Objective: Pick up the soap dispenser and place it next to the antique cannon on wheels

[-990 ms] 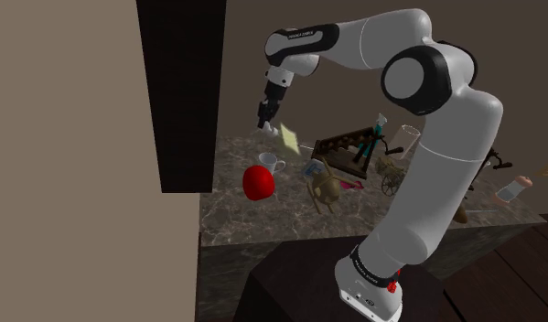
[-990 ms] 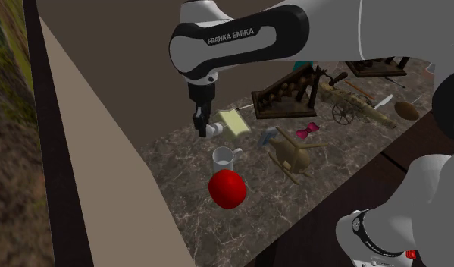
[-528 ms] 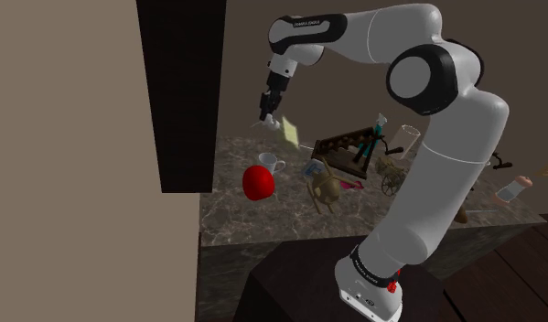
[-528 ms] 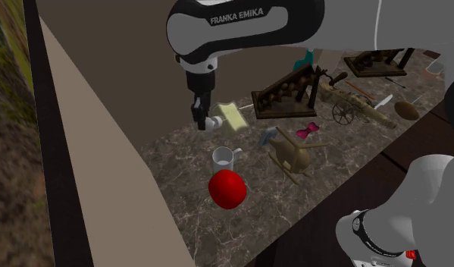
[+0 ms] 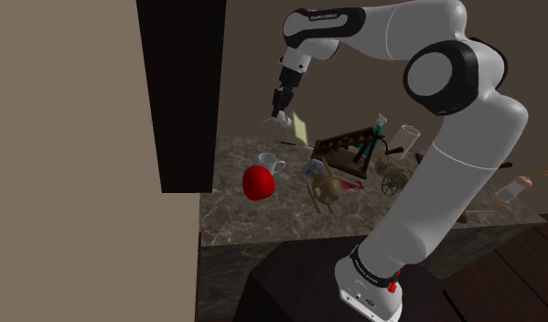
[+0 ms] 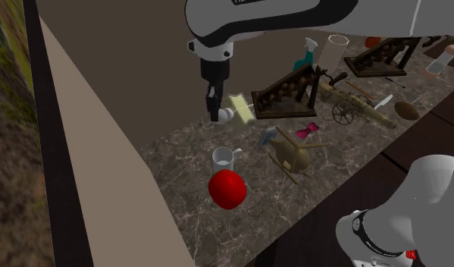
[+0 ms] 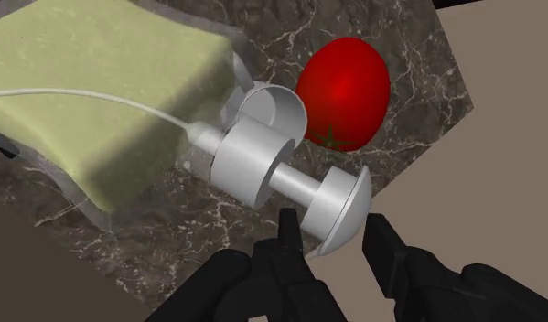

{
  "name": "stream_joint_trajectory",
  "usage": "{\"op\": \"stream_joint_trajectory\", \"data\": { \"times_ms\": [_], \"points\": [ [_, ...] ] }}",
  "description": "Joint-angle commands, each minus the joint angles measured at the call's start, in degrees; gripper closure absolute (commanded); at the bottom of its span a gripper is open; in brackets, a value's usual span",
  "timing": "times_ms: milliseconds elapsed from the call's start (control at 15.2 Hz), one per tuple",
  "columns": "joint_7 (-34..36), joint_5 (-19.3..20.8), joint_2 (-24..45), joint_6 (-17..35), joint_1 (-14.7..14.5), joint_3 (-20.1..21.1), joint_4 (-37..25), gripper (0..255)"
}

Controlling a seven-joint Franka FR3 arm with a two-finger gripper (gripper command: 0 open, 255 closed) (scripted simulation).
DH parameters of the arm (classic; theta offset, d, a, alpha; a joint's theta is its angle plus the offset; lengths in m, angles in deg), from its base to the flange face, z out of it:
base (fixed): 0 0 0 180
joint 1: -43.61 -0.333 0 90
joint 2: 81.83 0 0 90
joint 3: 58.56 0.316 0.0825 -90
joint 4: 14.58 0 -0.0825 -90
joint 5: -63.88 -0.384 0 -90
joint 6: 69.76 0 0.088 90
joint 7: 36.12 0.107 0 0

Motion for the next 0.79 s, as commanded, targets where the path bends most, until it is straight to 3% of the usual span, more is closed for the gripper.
{"op": "stream_joint_trajectory", "data": {
  "times_ms": [0, 726],
  "points": [
    [-1.39, 0.91, -3.28, 0.62, 0.62, -0.74, 4.14, 255],
    [-10.75, 7.49, -16.89, 0.28, 6.47, -6.60, 18.96, 255]
  ]
}}
